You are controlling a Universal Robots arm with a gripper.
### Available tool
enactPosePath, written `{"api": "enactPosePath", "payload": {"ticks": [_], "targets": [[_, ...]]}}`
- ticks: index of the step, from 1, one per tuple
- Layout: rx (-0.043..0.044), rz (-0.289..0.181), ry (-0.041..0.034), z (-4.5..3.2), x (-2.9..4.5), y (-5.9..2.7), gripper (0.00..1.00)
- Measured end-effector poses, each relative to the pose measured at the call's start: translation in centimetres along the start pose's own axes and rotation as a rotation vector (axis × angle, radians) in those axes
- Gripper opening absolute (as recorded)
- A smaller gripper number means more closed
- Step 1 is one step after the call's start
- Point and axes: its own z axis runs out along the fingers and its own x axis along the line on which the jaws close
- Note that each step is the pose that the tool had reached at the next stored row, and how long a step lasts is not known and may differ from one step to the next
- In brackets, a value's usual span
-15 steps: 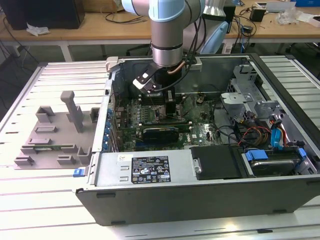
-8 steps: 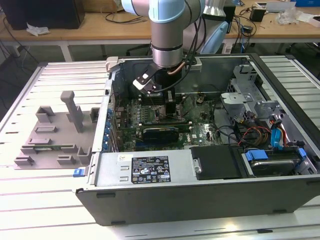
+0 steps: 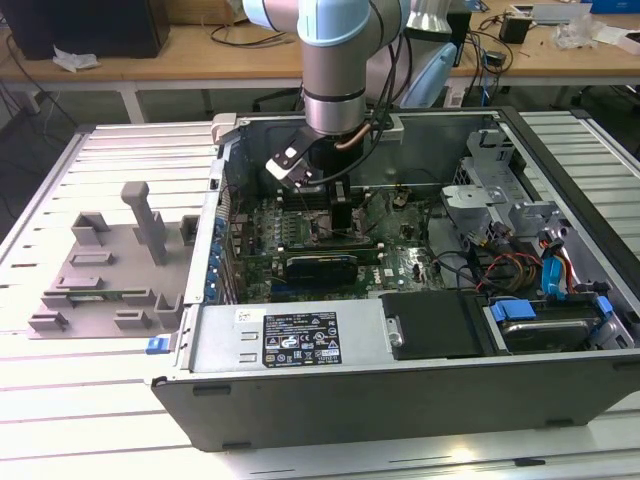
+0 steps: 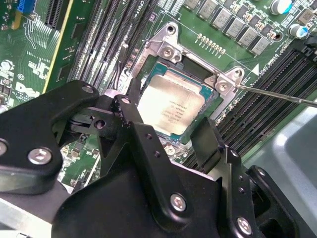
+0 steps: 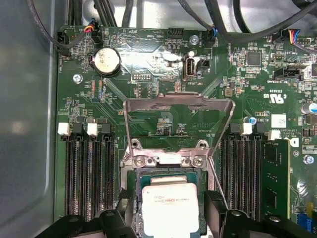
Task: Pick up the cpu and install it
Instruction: 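Place the cpu into insertion slot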
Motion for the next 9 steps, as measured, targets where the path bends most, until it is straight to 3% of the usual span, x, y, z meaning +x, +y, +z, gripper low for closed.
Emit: {"api": "enactPosePath", "payload": {"ticks": [7, 8, 9], "targets": [[0.0002, 0.000, -0.0020, -0.01, -0.01, -0.01, 0.66], [0.0002, 0.000, -0.0024, -0.01, -0.01, 0.00, 0.54], [0.0001, 0.000, -0.0028, -0.01, -0.01, -0.01, 0.54]]}}
